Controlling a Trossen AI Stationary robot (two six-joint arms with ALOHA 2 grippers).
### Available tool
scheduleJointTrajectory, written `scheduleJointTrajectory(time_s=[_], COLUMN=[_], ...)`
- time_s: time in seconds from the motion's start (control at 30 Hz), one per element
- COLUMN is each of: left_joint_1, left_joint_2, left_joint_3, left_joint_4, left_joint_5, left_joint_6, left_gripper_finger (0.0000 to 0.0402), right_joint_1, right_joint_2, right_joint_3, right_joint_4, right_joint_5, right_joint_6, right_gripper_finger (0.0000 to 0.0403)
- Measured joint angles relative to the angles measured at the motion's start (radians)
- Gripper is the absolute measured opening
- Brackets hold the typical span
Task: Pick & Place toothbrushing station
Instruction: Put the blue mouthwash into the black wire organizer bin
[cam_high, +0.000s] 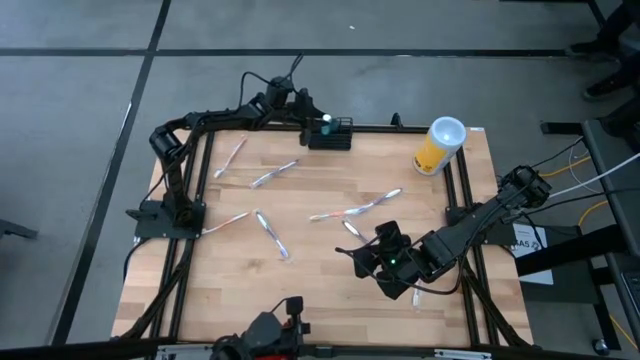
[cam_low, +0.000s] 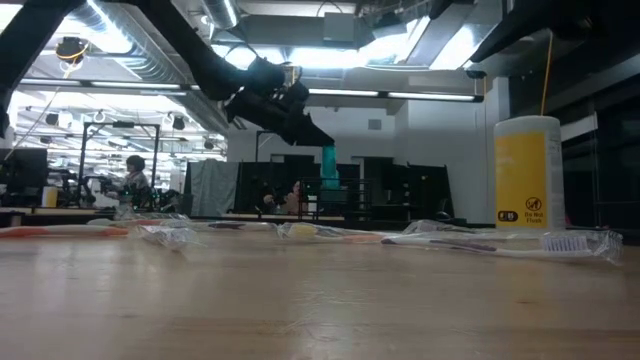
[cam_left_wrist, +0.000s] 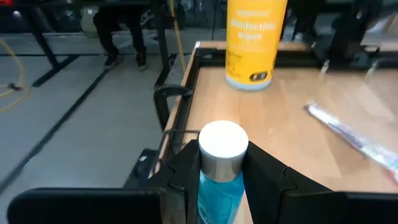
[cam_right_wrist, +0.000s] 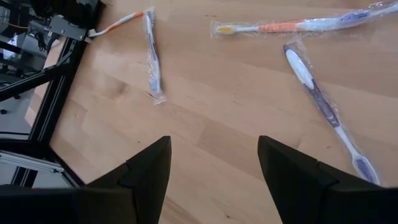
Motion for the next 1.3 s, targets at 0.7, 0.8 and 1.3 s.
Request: scheduleJointTrajectory(time_s=[0.7,0.8,1.3], left_joint_1=[0.000,0.000,-0.008], left_joint_2=[0.065,0.080,0.143], left_joint_3=[-0.003,0.006,0.093], left_joint_4=[0.154,0.169,0.070], left_joint_5=[0.030,0.033,0.060], left_joint_6=[-0.040,-0.042,-0.042], left_gripper_finger=[0.0088,0.0088,0.0088], right_joint_1=[-0.017,-0.018,-0.017], right_joint_2=[0.000,0.000,0.000], right_joint_3=[0.000,0.000,0.000], right_joint_4=[0.022,0.022,0.022], right_joint_5=[-0.001,-0.001,-0.004], right_joint_6=[0.021,0.019,0.037], right_gripper_finger=[0.0242,0.0242,0.0242])
